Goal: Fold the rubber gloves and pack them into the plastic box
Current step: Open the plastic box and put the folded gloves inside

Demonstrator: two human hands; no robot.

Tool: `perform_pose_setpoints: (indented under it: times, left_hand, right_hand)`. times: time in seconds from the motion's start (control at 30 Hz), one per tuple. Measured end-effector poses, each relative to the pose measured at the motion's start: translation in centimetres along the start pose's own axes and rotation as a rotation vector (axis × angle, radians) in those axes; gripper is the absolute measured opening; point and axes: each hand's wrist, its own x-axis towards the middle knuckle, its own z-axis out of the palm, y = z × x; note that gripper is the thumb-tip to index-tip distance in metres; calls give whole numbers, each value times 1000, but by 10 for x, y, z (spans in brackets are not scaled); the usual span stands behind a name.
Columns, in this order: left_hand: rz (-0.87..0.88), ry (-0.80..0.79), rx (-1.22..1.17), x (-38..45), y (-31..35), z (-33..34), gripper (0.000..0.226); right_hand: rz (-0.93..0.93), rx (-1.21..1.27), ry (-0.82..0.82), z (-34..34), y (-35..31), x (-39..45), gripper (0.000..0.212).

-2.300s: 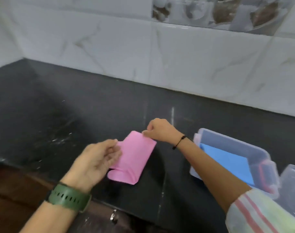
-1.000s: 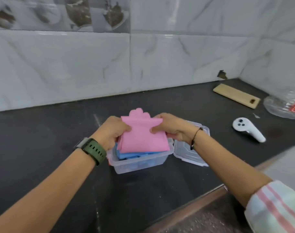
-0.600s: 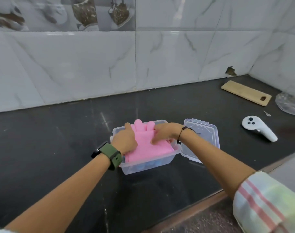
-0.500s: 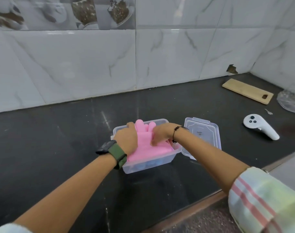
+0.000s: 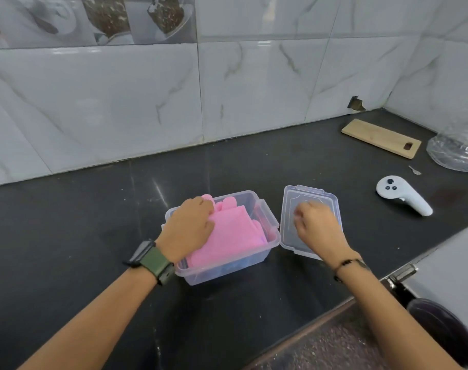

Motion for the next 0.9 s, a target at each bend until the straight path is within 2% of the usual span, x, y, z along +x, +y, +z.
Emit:
perform_pose_setpoints:
  times: [0.07,0.1,0.3,0.43,0.53,0.57,0.67,0.77,0.83,0.9]
  left_hand:
    - [-25,133,-136,-6,-4,-6,18]
    - [-47,194,-186,-9,-5,-9,17]
    - [-132,335,-324,-23,-5,-14,13]
    - [-63,355,-392,-27,11,-13,13]
    - [-18,352,-477,-21,27,-13,15]
    - [-21,350,-509,-17,32,-13,16]
    - [-63,316,-639,-2,44,-15,18]
    - [-162,267,-878,12,48,-25,21]
    - [-222,249,-1144,17,46,-38,27]
    - [-233,281,-1446,15,41,-58,21]
  right_hand:
    - [-14,-44,-227,18,19,-14,22]
    - [-25,-34,-270,24,24,-19,23]
    - [-147,-63,-275,30,27,-22,25]
    - [-318,-225,-229,31,20,-27,19]
    - [-329,-205,-28,4,17,-23,7]
    - [-285,-170,71,-11,15,-20,9]
    - [-137,93,346,-68,12,-11,12]
    - [-128,528,526,-135,4,-13,12]
    - [-185,979,520,-173,-4,-17,17]
    - [-227,1343,395,-192,-9,-15,18]
